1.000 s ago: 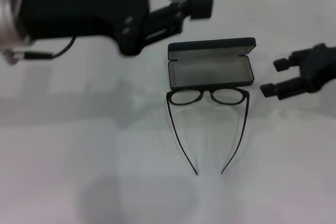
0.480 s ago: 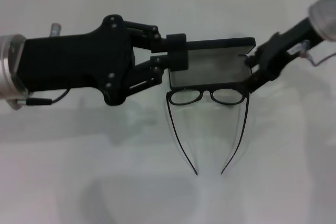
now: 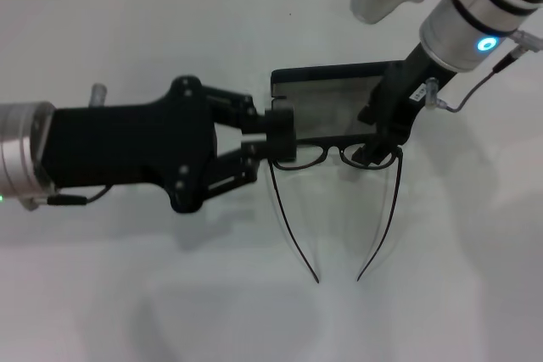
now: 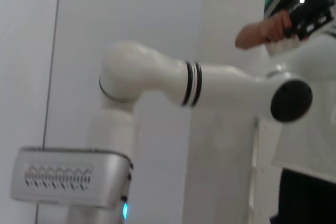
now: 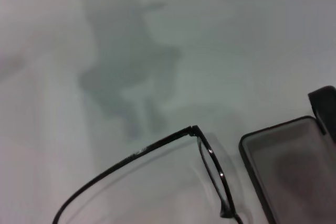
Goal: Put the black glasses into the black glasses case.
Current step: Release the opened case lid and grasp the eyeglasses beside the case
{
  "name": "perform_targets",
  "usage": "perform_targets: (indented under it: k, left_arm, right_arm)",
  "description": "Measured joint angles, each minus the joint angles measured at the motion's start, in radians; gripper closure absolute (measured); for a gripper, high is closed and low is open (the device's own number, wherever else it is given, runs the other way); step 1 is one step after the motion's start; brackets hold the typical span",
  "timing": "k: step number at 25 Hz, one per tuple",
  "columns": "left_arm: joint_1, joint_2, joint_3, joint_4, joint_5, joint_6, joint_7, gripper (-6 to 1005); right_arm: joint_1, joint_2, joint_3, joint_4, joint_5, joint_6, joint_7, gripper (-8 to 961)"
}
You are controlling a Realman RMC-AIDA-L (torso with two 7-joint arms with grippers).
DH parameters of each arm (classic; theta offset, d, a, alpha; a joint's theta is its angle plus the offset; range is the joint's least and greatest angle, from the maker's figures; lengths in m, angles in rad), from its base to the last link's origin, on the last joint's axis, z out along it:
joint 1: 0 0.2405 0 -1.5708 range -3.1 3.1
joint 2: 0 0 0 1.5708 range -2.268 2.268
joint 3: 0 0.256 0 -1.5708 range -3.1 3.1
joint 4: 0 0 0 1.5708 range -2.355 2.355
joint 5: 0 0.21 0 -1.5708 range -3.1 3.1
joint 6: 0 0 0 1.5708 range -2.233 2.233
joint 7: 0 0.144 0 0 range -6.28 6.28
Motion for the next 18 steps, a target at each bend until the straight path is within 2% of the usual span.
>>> perform_targets:
  k: [12, 18]
  left_arm:
    - [0.001, 0.0, -0.01, -0.122, 0.029, 0.024, 0.074, 844]
    - [0.0, 0.0, -0.012, -0.16, 0.027, 0.025, 0.1, 850]
  right_arm:
    - [0.039, 0.001, -0.111, 0.06, 0.07, 0.074, -0.006, 333]
    - [0.047, 0.001, -0.242, 0.092, 0.149, 0.135, -0.009, 368]
